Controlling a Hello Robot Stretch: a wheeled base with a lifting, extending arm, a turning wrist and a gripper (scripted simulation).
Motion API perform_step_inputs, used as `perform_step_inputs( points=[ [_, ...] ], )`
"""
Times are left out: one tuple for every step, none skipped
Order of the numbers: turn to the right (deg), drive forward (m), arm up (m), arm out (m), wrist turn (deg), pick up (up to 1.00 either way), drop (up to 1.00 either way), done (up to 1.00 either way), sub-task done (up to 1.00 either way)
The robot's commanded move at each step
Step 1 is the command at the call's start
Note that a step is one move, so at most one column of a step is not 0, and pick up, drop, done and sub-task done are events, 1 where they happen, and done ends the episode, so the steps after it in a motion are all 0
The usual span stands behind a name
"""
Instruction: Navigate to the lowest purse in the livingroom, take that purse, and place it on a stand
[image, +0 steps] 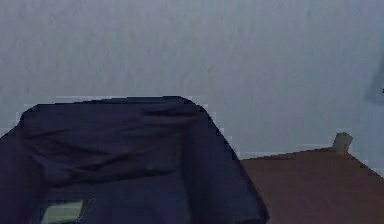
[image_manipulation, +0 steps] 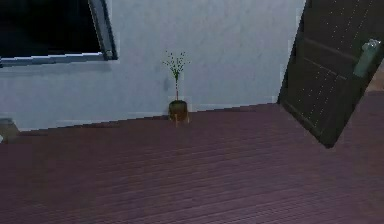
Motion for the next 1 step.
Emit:
perform_step_inputs(
  points=[
    [-45.0, 0.0, 0.0, 0.0, 0.0, 0.0, 0.0, 0.0, 0.0]
  ],
)
